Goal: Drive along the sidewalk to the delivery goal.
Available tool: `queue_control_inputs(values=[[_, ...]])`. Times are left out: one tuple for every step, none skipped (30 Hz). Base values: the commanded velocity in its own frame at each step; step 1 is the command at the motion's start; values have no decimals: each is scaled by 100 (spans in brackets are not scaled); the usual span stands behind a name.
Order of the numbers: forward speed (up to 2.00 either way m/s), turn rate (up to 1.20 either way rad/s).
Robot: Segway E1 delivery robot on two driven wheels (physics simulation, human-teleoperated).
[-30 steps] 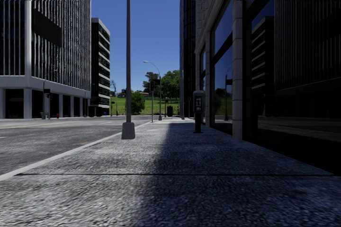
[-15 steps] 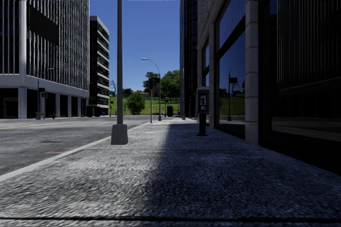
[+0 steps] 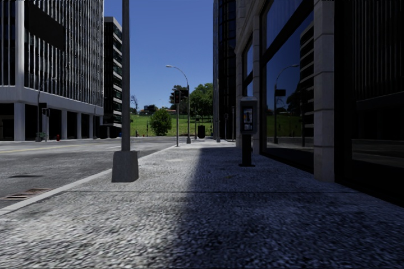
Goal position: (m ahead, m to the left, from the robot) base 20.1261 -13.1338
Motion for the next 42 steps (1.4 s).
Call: queue_control_inputs(values=[[199,0],[199,0],[199,0],[199,0],[200,0],[200,0],[200,0],[200,0],[200,0],[200,0],[200,0],[200,0],[200,0],[200,0],[200,0],[200,0],[200,0],[200,0],[200,0],[200,0],[200,0],[200,0],[200,0],[200,0],[200,0],[200,0],[200,0],[200,0],[200,0],[200,0],[200,0],[200,0],[200,0],[200,0],[200,0],[200,0],[200,0],[200,0],[200,0],[200,0],[200,0],[200,0]])
